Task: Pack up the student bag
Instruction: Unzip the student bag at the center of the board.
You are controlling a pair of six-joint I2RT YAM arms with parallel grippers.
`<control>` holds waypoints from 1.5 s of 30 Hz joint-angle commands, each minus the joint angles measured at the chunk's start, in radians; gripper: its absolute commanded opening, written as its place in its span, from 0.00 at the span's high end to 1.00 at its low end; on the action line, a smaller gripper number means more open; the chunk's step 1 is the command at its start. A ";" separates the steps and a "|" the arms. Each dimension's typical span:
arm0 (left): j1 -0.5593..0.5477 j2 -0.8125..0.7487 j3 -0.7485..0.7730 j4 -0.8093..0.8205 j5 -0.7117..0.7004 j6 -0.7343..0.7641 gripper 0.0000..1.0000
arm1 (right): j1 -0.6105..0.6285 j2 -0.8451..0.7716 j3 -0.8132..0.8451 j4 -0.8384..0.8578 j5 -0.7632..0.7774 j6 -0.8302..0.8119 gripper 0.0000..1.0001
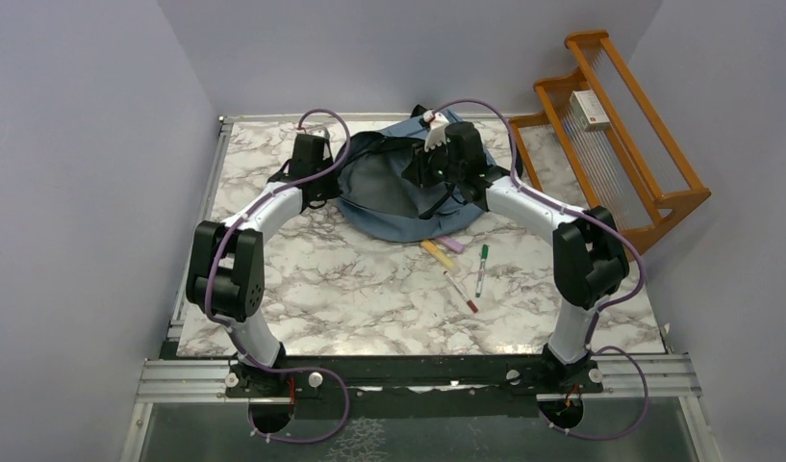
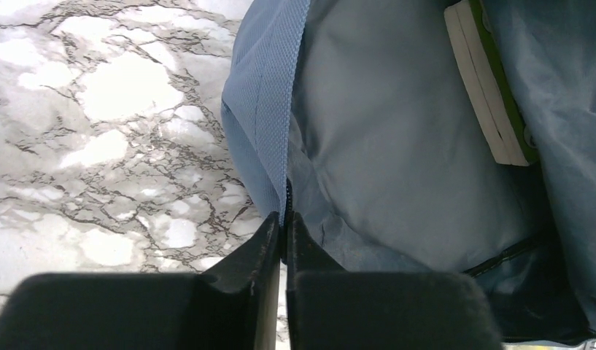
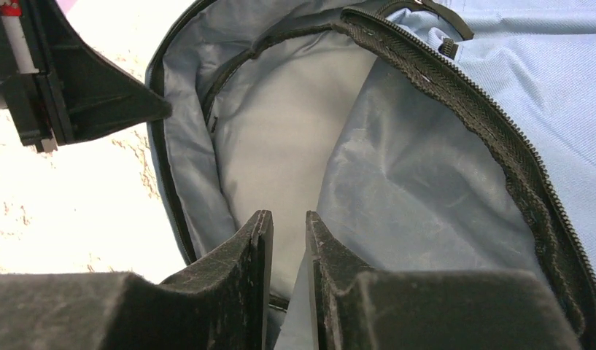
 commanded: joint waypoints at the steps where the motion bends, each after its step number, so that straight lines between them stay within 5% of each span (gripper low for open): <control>1: 0.037 0.022 0.021 0.051 0.065 0.018 0.97 | 0.006 -0.074 0.016 -0.021 0.020 -0.034 0.70; 9: 0.060 0.018 0.004 0.085 0.137 0.018 1.00 | -0.014 -0.104 0.062 -0.087 0.254 -0.063 0.50; 25: 0.063 0.003 -0.010 0.145 0.237 0.019 1.00 | -0.227 0.189 0.458 -0.454 -0.203 -0.170 0.33; 39: 0.063 -0.009 -0.011 0.148 0.250 0.015 1.00 | -0.245 0.224 0.378 -0.386 -0.389 -0.164 0.33; 45: 0.064 -0.008 -0.010 0.148 0.260 0.010 1.00 | -0.246 0.134 0.285 -0.293 -0.326 -0.142 0.32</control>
